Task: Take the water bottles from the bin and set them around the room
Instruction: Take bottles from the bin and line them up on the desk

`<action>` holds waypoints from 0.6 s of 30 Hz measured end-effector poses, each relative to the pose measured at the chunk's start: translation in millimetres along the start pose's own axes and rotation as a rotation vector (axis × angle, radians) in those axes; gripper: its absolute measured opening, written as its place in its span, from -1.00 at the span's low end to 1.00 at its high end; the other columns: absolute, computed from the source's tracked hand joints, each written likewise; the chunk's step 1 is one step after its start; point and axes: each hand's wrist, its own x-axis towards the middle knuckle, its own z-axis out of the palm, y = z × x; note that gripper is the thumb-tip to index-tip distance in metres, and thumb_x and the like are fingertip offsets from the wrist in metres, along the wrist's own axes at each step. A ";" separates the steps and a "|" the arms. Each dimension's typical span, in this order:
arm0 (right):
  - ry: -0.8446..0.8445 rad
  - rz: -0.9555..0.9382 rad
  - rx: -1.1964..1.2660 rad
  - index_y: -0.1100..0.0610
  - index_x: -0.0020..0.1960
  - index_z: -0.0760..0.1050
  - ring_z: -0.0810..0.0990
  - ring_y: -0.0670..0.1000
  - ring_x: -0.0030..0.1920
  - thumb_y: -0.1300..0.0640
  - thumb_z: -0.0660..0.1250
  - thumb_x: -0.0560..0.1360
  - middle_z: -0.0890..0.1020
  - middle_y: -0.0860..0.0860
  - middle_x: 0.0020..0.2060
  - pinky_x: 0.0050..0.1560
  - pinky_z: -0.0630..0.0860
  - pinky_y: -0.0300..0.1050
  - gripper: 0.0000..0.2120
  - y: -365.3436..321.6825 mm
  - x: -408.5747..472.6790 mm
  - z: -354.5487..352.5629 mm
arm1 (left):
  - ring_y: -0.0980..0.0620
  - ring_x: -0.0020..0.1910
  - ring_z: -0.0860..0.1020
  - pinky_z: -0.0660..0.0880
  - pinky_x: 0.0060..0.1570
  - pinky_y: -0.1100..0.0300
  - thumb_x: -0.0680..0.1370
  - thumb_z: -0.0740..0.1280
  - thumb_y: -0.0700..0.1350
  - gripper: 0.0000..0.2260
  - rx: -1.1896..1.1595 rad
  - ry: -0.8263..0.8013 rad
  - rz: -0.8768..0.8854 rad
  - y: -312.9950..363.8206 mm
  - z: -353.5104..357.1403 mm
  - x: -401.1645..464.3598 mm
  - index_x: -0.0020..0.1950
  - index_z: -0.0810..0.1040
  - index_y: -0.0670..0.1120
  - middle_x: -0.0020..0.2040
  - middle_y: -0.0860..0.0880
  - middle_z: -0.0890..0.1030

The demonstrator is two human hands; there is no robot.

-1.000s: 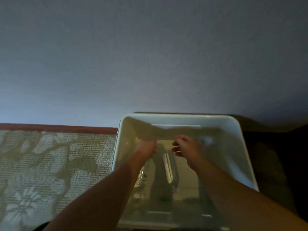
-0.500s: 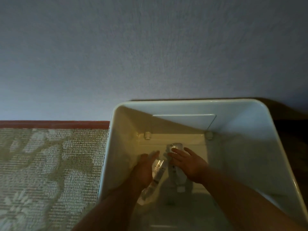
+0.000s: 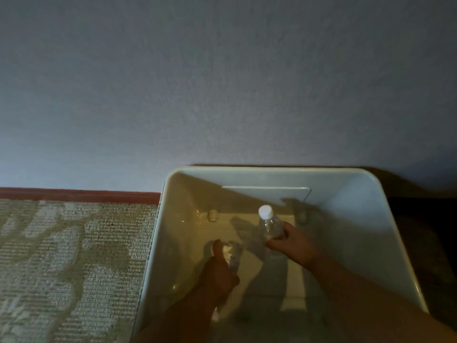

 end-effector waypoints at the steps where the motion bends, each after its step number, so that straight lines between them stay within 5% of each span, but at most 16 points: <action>1: -0.009 0.018 0.162 0.07 0.20 0.59 0.70 -0.05 -0.01 0.25 0.55 0.39 0.72 0.03 0.04 -0.03 0.62 -0.26 -0.60 -6.1 -1.6 -0.8 | -0.04 0.04 0.61 0.59 -0.12 0.11 0.48 0.49 -0.04 -0.28 -0.126 -0.006 0.072 10.7 -8.0 -1.8 0.50 0.17 0.29 0.24 -0.07 0.57; 3: -0.011 0.019 0.373 0.08 0.23 0.56 0.72 0.00 -0.02 0.27 0.49 0.46 0.71 0.08 0.03 -0.06 0.64 -0.14 -0.64 -23.6 -8.2 -2.9 | 0.02 -0.03 0.68 0.61 -0.17 0.23 0.52 0.46 -0.10 -0.31 -0.382 -0.048 0.189 33.0 -32.9 -13.7 0.41 0.21 0.48 0.16 0.09 0.64; 7: -0.094 0.066 0.522 0.02 0.21 0.55 0.69 0.11 0.00 -0.01 0.38 0.50 0.68 0.16 0.07 0.02 0.57 0.03 -0.70 -90.4 -54.2 -13.3 | -0.11 0.03 0.69 0.64 0.04 -0.02 0.56 0.41 0.06 -0.59 -0.819 -0.152 0.014 85.6 -114.7 -85.6 0.40 0.51 0.07 0.16 -0.12 0.67; 9: -0.140 0.052 0.550 -0.08 0.18 0.59 0.69 0.09 0.05 -0.13 0.41 0.40 0.72 0.07 0.06 0.02 0.58 0.00 -0.64 -142.9 -85.1 -19.0 | -0.09 -0.14 0.70 0.67 -0.18 0.03 0.58 0.39 0.02 -0.70 -1.014 -0.203 -0.098 110.3 -160.4 -128.8 0.22 0.61 -0.13 0.00 -0.16 0.72; 12: -0.242 -0.017 0.465 -0.22 0.22 0.58 0.71 -0.03 0.07 -0.24 0.48 0.31 0.72 -0.05 0.09 -0.09 0.64 -0.15 -0.52 -238.6 -135.3 -29.7 | -0.11 -0.33 0.67 0.59 -0.45 0.11 0.61 0.32 -0.07 -0.76 -1.031 -0.335 -0.085 141.7 -234.8 -205.3 0.13 0.59 -0.23 -0.22 -0.17 0.70; 15: -0.277 -0.050 0.482 -0.16 0.11 0.65 0.74 -0.04 -0.06 -0.08 0.38 0.35 0.76 -0.05 -0.03 -0.22 0.62 -0.25 -0.66 -339.5 -187.4 -46.4 | -0.26 -0.22 0.69 0.50 -0.55 0.18 0.57 0.30 -0.11 -0.67 -1.026 -0.339 -0.043 156.0 -315.2 -286.3 0.26 0.54 -0.27 -0.10 -0.25 0.71; 18: -0.335 -0.101 0.411 -0.11 0.06 0.67 0.73 0.00 -0.10 -0.10 0.40 0.23 0.75 0.00 -0.07 -0.18 0.59 -0.18 -0.60 -440.3 -231.3 -55.8 | -0.29 -0.03 0.69 0.50 -0.48 0.20 0.59 0.31 -0.04 -0.68 -0.958 -0.308 0.049 167.0 -391.1 -364.6 0.24 0.63 -0.19 0.08 -0.24 0.70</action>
